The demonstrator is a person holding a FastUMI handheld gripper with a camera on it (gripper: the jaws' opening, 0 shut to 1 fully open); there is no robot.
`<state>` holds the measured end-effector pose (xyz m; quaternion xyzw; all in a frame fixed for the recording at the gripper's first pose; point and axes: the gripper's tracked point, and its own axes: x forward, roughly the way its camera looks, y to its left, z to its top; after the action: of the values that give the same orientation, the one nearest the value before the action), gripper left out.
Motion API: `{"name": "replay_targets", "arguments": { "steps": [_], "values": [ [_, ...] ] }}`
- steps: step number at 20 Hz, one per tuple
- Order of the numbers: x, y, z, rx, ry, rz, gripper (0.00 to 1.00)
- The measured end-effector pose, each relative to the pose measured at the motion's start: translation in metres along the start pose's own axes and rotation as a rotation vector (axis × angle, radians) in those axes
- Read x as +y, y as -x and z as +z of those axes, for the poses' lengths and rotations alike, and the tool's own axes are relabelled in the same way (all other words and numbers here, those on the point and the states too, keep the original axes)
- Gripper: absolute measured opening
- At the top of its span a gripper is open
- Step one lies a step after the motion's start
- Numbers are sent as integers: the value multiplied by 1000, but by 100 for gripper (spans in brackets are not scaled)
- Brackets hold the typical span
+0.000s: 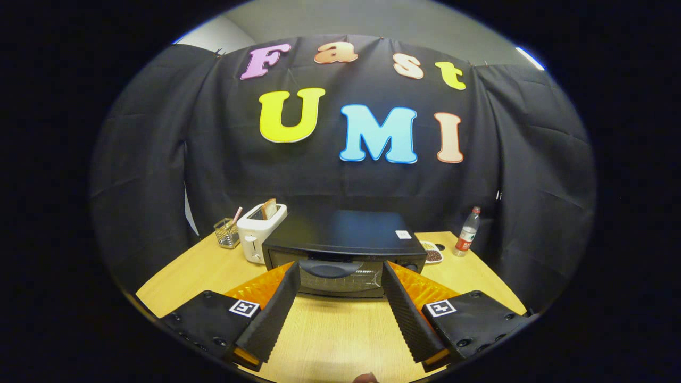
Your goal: Open the toaster oven, put the food inside, and close the toaster oven door.
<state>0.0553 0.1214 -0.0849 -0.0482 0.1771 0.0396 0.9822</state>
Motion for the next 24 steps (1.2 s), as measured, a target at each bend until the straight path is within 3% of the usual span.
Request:
{"name": "replay_targets", "arguments": {
  "steps": [5,13,24],
  "values": [
    [-32,41,19,-49,-81,-3,98],
    [-94,80,36,-104,-97,-42,97],
    [-119,94,44,-140,-71,-56,98]
  ]
}}
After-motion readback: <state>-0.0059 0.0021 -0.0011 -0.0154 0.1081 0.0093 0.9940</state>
